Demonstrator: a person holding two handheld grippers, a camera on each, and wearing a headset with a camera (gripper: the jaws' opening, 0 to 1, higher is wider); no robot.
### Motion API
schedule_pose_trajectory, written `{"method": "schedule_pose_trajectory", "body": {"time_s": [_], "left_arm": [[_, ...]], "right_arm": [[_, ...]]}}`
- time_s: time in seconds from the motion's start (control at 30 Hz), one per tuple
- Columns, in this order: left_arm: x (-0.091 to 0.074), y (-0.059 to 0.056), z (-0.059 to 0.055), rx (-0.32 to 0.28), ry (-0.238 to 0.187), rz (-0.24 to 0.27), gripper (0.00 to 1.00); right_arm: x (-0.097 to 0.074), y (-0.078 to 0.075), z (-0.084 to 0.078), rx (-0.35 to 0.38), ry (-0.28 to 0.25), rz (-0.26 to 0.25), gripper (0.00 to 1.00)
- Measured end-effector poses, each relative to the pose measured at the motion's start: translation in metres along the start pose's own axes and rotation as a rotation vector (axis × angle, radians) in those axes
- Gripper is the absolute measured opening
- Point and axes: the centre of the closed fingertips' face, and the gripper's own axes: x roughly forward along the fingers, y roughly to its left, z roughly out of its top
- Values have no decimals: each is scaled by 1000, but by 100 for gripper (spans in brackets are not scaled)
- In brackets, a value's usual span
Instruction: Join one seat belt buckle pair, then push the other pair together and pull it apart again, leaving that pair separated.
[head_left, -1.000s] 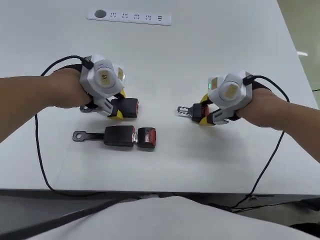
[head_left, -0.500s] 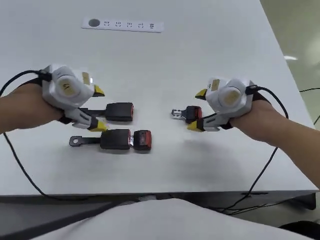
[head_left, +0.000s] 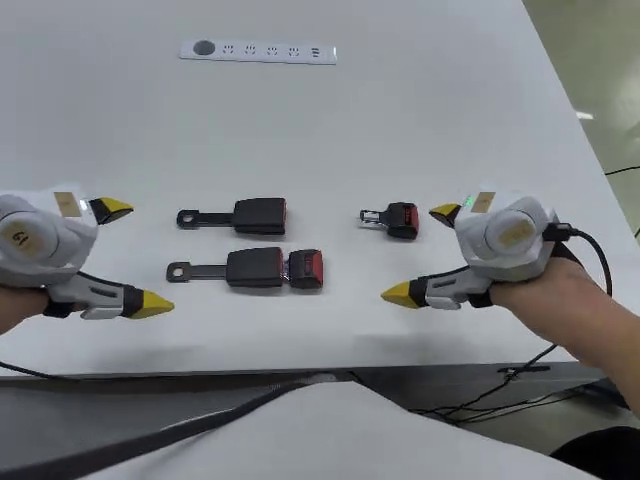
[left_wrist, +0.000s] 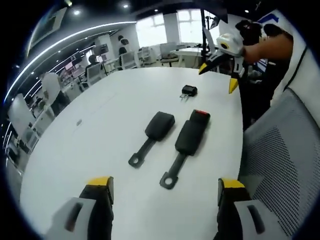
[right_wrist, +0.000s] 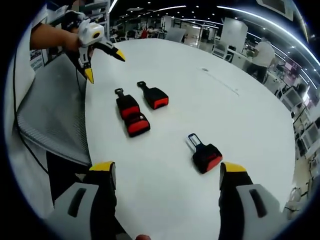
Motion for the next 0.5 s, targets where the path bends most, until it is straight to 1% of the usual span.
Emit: {"method": "schedule_pose_trajectory", "body": {"time_s": [0.03,0.07,0.13,0.17,0.2,0.23,0.27,0.3,0.37,0.4,0.43,0.5], "left_arm": [[-5,1,-5,-22,-13,8,90],[-7,1,-9,-31,-11,12,94],[-12,1,-17,-68,-10,14,97],[-16,5,-23,-90,-13,28,100],[-18,8,-24,-102,-21,45,100],[-20,10,-24,-121,-35,68,100],[-21,11,-26,-141,-38,77,100],[-23,10,-29,-149,-35,76,100],[-25,7,-35,-155,-30,75,100],[-26,6,-35,-147,-32,80,100],[-26,5,-35,-145,-34,80,100],[-26,5,-35,-150,-35,79,100]], "right_arm": [[-1,2,-1,11,-4,-5,87],[-2,4,-2,22,-12,-6,89],[-4,10,-2,27,-27,-15,95],[-5,12,-2,17,-33,-26,100],[-6,12,-2,11,-37,-30,99],[-7,11,-3,16,-41,-44,100],[-7,9,-4,25,-43,-57,100],[-9,8,-6,53,-38,-68,100],[-13,6,-4,70,-50,-73,100],[-16,6,-1,78,-72,-74,100],[-18,6,-1,82,-82,-79,100],[-22,8,-3,101,-78,-82,100]]}}
